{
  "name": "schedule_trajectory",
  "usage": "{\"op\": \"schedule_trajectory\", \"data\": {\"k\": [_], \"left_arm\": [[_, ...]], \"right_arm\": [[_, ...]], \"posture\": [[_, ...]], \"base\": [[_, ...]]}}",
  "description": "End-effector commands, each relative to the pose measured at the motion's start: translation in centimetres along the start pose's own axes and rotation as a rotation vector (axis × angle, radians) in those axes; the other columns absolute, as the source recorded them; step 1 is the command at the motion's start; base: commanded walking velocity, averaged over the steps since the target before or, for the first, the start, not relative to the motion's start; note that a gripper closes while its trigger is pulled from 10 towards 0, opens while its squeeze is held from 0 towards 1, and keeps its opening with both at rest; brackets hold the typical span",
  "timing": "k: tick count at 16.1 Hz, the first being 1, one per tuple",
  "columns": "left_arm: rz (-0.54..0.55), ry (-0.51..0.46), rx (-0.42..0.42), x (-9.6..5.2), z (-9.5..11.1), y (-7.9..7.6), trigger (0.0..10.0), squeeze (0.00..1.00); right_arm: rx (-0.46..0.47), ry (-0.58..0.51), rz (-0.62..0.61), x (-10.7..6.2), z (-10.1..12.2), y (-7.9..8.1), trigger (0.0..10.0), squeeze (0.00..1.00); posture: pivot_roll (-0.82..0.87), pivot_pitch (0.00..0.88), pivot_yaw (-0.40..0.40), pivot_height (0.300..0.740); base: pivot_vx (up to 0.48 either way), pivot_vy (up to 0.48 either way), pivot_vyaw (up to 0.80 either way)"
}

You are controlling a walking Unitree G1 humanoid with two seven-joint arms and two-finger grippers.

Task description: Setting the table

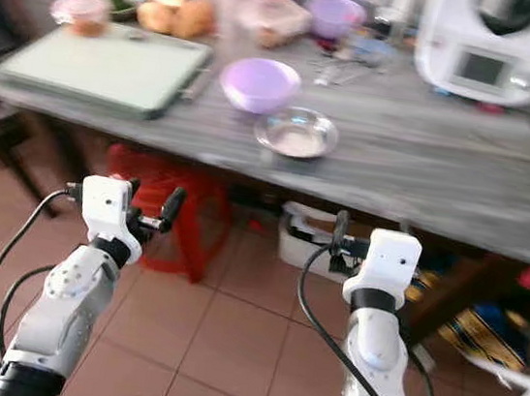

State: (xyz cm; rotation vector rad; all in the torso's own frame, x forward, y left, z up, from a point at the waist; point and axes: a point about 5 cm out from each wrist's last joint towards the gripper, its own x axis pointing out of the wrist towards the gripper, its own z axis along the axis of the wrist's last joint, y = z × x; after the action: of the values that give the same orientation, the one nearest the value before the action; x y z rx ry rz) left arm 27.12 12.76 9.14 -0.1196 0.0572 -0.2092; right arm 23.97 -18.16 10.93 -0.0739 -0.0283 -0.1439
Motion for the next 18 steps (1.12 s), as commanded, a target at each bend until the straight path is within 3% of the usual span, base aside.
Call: {"op": "schedule_trajectory", "data": {"k": [1,4,7,18], "left_arm": [[0.001,0.001,0.008,-0.12,0.17,0.23,10.0,0.00],[0.037,0.013,0.005,0.05,0.10,0.44,10.0,0.00],[0.038,0.021,-0.008,0.16,0.04,0.44,10.0,0.00],[0.044,0.036,-0.033,0.27,0.16,0.76,10.0,0.00]], "right_arm": [[0.007,0.005,0.014,0.05,-0.07,0.22,10.0,0.00],[0.002,0.007,0.023,0.08,-0.06,0.18,10.0,0.00],[-0.012,0.008,0.027,0.15,-0.14,0.05,10.0,0.00],[0.004,0.012,0.043,0.39,-0.37,0.33,10.0,0.00]], "posture": [[-0.06,0.000,0.037,0.740],[-0.07,0.000,0.032,0.740],[-0.07,0.000,0.029,0.740],[-0.06,0.000,0.035,0.740]], "base": [[0.000,0.000,-0.80],[0.000,0.000,-0.76],[0.000,0.000,0.00],[-0.351,0.000,0.00]]}}
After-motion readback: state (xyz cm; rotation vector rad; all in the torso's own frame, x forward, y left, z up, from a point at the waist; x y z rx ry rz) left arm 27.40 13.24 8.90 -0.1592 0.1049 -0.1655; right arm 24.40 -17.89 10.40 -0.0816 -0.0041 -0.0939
